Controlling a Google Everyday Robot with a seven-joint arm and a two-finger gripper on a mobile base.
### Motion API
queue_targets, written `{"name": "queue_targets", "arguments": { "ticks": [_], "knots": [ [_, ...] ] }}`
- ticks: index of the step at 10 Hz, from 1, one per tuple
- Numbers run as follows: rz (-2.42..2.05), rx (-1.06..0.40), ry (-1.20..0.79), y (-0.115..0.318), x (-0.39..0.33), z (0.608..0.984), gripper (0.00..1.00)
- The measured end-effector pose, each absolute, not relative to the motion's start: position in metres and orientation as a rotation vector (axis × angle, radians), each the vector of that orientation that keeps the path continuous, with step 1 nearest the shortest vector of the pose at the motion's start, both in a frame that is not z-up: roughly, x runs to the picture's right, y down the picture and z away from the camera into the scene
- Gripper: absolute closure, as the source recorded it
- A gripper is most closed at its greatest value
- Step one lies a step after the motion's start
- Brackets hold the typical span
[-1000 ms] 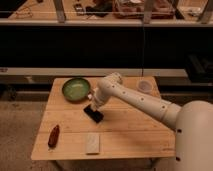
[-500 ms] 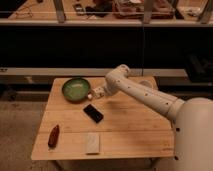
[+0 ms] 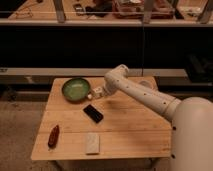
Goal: Push the eraser across the table
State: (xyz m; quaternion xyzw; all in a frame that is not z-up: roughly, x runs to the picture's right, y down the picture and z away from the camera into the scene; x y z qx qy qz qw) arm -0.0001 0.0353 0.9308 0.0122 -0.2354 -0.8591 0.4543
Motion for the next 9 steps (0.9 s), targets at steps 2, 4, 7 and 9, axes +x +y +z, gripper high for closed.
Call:
{"name": "queue_targets", "arguments": {
  "ticks": [2,4,7,9],
  "knots": [
    [-2.203,0.073,-0.623,0.042,-0.021,0.946,1.00],
    [-2.258,0.085,-0.648,0.047,-0.027,0.956,1.00],
    [-2.278,0.108,-0.723,0.060,-0.031,0.960,1.00],
    [-2.289,0.135,-0.787,0.073,-0.039,0.954,1.00]
  ]
}}
